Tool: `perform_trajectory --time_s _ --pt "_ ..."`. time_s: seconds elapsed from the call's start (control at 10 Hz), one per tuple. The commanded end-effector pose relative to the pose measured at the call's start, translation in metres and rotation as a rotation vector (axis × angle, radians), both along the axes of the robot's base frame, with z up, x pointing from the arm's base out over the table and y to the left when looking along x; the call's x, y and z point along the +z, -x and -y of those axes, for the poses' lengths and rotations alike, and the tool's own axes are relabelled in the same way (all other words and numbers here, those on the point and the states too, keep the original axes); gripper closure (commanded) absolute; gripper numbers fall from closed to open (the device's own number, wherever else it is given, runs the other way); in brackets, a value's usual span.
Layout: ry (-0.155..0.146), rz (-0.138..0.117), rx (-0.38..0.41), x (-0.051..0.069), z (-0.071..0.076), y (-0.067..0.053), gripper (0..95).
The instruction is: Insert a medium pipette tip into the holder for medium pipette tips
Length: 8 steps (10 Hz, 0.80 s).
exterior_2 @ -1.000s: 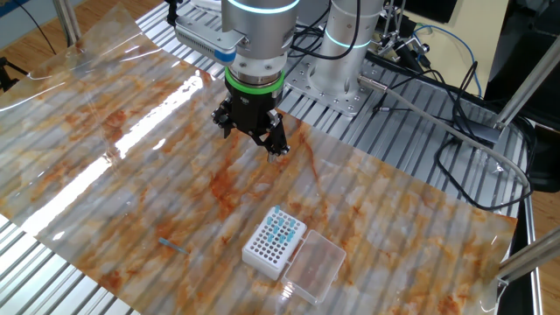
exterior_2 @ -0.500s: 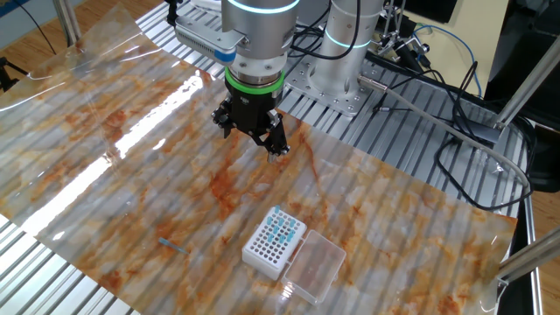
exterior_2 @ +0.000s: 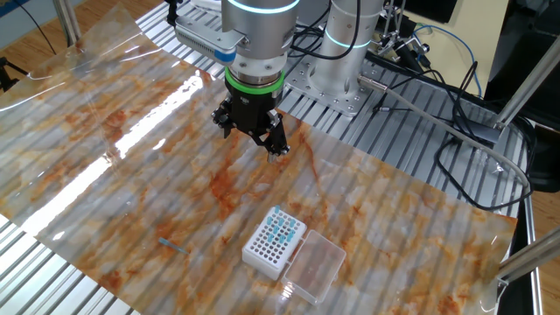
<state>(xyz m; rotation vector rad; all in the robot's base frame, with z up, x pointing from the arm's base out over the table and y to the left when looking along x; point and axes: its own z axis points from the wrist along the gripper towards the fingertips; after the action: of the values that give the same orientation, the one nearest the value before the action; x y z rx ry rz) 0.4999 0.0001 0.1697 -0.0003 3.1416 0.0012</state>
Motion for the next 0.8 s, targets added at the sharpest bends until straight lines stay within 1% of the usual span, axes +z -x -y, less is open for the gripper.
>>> perform_trajectory --time_s 0.1,0.2,0.8 --pt "0.001 0.0 0.0 0.0003 0.0001 -0.0001 0.0" --pt "-0.15 0.014 -0.184 0.0003 0.0001 -0.0001 95.0" --pt "-0.151 0.013 -0.185 0.0001 0.0 0.0003 95.0"
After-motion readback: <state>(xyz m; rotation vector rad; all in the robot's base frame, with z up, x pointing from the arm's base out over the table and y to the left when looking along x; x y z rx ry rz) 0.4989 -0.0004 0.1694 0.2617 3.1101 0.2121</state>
